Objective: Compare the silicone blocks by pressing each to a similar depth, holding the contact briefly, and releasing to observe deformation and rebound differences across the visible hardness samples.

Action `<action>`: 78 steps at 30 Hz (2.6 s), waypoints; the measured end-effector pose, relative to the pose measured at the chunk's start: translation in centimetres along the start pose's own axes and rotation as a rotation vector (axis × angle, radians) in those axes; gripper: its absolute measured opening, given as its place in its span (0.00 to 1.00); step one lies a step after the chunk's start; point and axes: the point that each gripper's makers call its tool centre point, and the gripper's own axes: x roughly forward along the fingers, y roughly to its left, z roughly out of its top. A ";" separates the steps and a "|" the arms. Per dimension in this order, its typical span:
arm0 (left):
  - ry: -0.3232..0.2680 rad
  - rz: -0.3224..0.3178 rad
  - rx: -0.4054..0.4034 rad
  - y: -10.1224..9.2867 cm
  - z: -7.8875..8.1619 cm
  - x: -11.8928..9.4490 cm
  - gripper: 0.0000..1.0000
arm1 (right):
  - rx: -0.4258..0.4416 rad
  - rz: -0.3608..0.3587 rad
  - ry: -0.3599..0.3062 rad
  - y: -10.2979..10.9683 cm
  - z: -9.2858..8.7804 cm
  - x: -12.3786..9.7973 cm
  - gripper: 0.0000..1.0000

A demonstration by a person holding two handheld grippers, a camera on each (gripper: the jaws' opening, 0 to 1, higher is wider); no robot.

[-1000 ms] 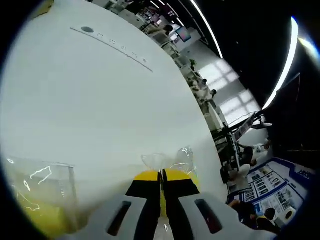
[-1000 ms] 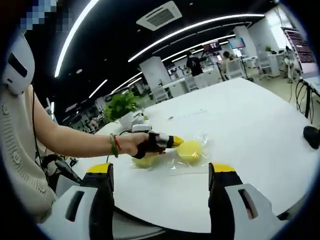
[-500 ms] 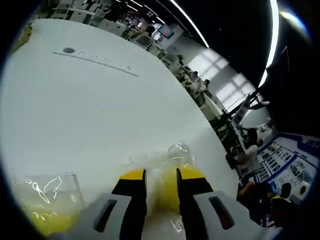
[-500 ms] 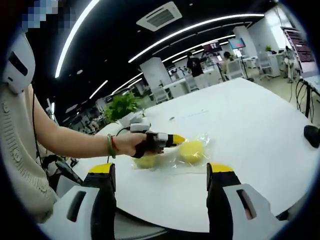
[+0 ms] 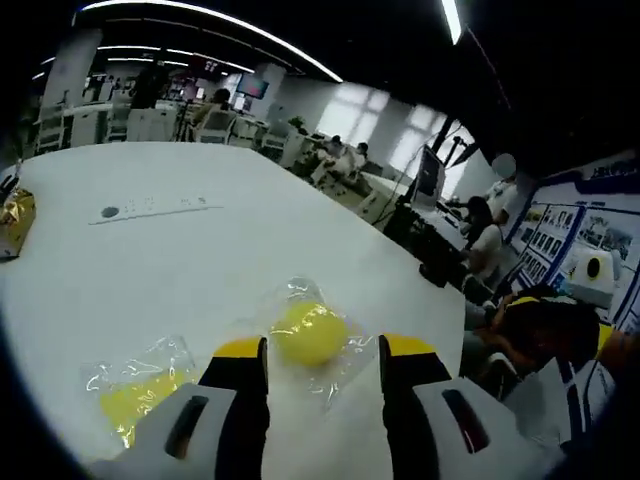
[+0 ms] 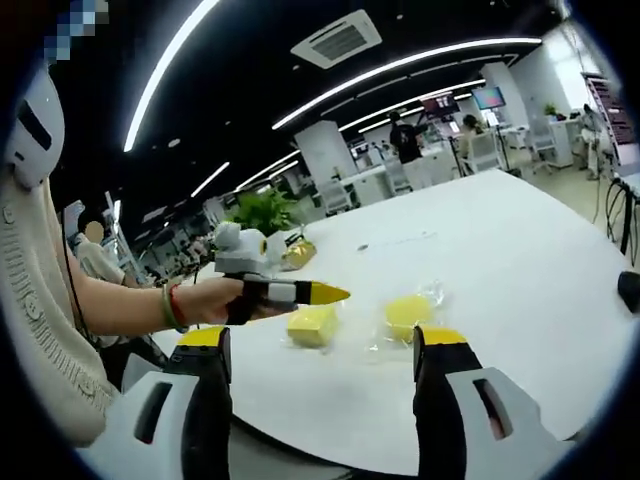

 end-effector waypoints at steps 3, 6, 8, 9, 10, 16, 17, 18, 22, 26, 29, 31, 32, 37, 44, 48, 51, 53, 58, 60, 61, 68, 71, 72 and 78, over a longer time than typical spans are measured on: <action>-0.051 0.011 0.030 -0.6 0.5 -3.4 0.46 | 0.018 0.023 0.052 0.9 -0.5 0.5 0.70; -0.089 0.027 0.058 -0.7 0.6 -6.7 0.47 | -0.023 0.051 0.057 2.2 -0.4 1.1 0.72; -0.116 0.047 0.068 -0.4 0.4 -9.0 0.48 | -0.035 0.067 0.051 3.1 -0.3 1.3 0.72; -0.125 0.062 0.077 -0.1 0.1 -10.2 0.49 | -0.038 0.079 0.044 3.4 -0.1 1.4 0.73; -0.137 0.082 0.093 0.4 0.0 -11.1 0.51 | -0.041 0.089 0.035 3.8 0.0 1.5 0.75; -0.181 0.189 0.089 2.5 -2.1 -16.6 0.59 | -0.105 0.139 -0.012 5.4 0.4 2.4 0.78; -0.183 0.197 0.093 2.5 -2.4 -17.3 0.59 | -0.124 0.146 -0.011 5.7 0.3 2.5 0.78; -0.186 0.204 0.096 2.4 -2.6 -17.9 0.60 | -0.132 0.150 -0.012 5.9 0.1 2.6 0.78; -0.192 0.259 0.097 2.5 -3.9 -20.7 0.68 | -0.143 0.165 -0.022 6.3 -0.4 2.6 0.80; -0.199 0.289 0.119 1.9 -4.7 -22.8 0.71 | -0.162 0.151 -0.029 5.9 -0.7 2.3 0.80; -0.205 0.299 0.123 1.5 -5.3 -23.7 0.71 | -0.160 0.154 0.000 5.9 -1.4 2.1 0.79; -0.209 0.311 0.112 1.5 -5.7 -24.2 0.70 | -0.170 0.144 0.007 5.7 -1.8 1.9 0.78; -0.214 0.313 0.105 1.4 -5.9 -24.5 0.70 | -0.171 0.144 0.002 5.8 -1.9 1.7 0.78; -0.244 0.300 0.084 0.6 -6.0 -24.9 0.75 | -0.156 0.119 -0.007 5.7 -2.1 1.5 0.78; -0.217 0.290 0.095 0.4 -6.4 -24.7 0.76 | -0.150 0.119 0.007 6.0 -2.5 1.6 0.77; -0.222 0.289 0.076 0.5 -6.5 -25.1 0.76 | -0.137 0.127 0.011 6.2 -2.5 1.5 0.78; -0.222 0.285 0.063 0.5 -6.5 -25.2 0.76 | -0.140 0.121 0.020 6.0 -2.6 1.4 0.77; -0.218 0.290 0.069 0.6 -6.5 -25.3 0.76 | -0.143 0.117 0.014 5.9 -2.4 1.3 0.76; -0.220 0.292 0.059 1.2 -6.5 -25.6 0.76 | -0.136 0.114 0.007 5.8 -1.9 1.1 0.75; -0.218 0.287 0.054 1.4 -6.6 -25.5 0.76 | -0.132 0.122 0.011 5.9 -1.8 1.1 0.75; -0.214 0.283 0.054 1.4 -6.7 -25.5 0.76 | -0.141 0.121 0.012 6.0 -1.7 1.2 0.76; -0.201 0.269 0.060 1.0 -6.8 -25.0 0.76 | -0.150 0.116 0.004 6.3 -1.6 1.1 0.75; -0.195 0.266 0.070 1.0 -7.0 -24.8 0.75 | -0.141 0.113 -0.008 6.4 -1.8 1.1 0.75; -0.197 0.266 0.067 1.0 -7.0 -24.8 0.75 | -0.140 0.109 -0.005 6.4 -1.9 1.1 0.75; -0.216 0.272 0.043 1.3 -6.8 -24.8 0.75 | -0.143 0.111 0.017 6.4 -2.4 1.3 0.74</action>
